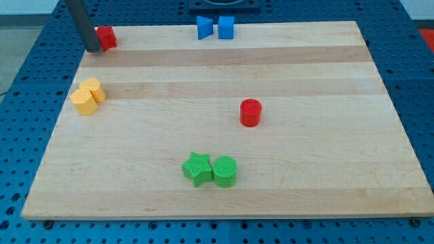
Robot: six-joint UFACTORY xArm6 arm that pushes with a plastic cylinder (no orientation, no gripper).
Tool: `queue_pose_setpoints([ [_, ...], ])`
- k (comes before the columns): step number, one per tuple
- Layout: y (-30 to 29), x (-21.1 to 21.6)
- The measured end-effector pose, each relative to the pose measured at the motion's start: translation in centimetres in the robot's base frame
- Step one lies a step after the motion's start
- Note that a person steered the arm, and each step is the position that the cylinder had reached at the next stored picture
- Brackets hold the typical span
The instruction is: Push the red circle towards the top center
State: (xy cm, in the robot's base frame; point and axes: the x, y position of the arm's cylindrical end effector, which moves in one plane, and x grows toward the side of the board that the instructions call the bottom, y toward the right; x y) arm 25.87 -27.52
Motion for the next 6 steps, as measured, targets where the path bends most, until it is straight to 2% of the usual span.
queue_pose_setpoints([
  [2,0.3,-1.2],
  [3,2.5,1.2],
  [6,28.4,12.1],
])
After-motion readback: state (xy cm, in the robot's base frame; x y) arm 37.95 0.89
